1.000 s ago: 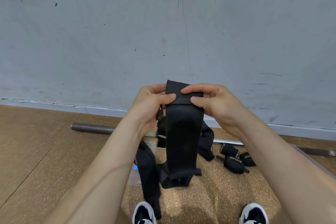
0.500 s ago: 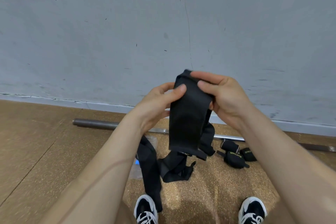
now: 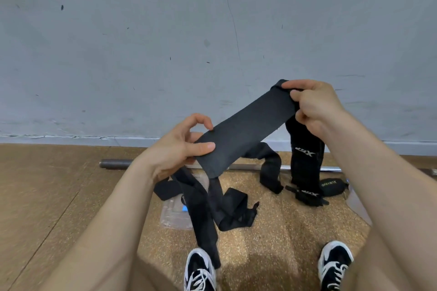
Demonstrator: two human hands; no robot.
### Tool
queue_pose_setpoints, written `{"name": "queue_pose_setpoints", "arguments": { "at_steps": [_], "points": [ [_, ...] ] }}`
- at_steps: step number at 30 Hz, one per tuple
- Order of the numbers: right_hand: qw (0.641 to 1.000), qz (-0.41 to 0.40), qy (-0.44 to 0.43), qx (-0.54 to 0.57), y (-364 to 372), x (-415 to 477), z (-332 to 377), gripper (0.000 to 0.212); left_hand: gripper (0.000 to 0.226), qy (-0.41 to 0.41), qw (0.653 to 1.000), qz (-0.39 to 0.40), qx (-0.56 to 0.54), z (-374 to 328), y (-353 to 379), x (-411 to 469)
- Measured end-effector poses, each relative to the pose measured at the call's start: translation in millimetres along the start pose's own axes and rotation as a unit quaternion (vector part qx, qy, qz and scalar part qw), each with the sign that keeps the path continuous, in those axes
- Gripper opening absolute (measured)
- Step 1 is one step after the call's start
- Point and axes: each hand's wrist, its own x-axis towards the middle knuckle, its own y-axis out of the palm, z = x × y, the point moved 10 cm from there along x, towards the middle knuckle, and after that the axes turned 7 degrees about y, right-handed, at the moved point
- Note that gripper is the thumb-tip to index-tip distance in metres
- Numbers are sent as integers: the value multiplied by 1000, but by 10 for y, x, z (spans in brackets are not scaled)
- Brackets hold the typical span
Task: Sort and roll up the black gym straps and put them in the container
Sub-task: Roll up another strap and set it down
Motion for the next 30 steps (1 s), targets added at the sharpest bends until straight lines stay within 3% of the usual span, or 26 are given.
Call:
{"name": "queue_pose_setpoints", "arguments": {
  "at_steps": [2, 4, 6, 10, 14, 18, 22, 24, 27, 30],
  "points": [
    [1000, 4, 9, -10, 5, 28, -33, 37, 25, 19, 998, 57, -10, -64, 81, -52],
    [999, 13, 11, -29, 35, 42, -53, 39, 37, 8, 992, 127, -20, -63, 186, -124],
    [999, 29, 13, -44, 79, 46, -70, 41, 44, -2, 990, 141, -16, -49, 186, -159],
    [997, 65, 21, -47, 196, -30, -68, 38, 41, -3, 998, 62, -18, -55, 51, -124],
    [997, 69, 8, -35, 259, -86, -64, 38, 10, -33, 999, -2, 11, -10, -14, -133],
    [995, 46, -72, -41, 301, -109, 23, 42, 13, -7, 993, -87, 83, -99, -126, -108],
    [962, 61, -191, -184, 597, -376, 191, 26, 22, 35, 985, -132, 108, -254, -121, -84],
    [927, 109, -217, -288, 830, -551, 153, 62, 24, 54, 980, -143, 127, -335, -81, -80],
    [892, 200, -183, -362, 1068, -768, -9, 116, 20, 76, 970, -166, 158, -442, -81, -86],
    [889, 240, -147, -361, 1119, -821, -122, 130, 20, 94, 957, -193, 197, -521, -134, -104]
  ]
}}
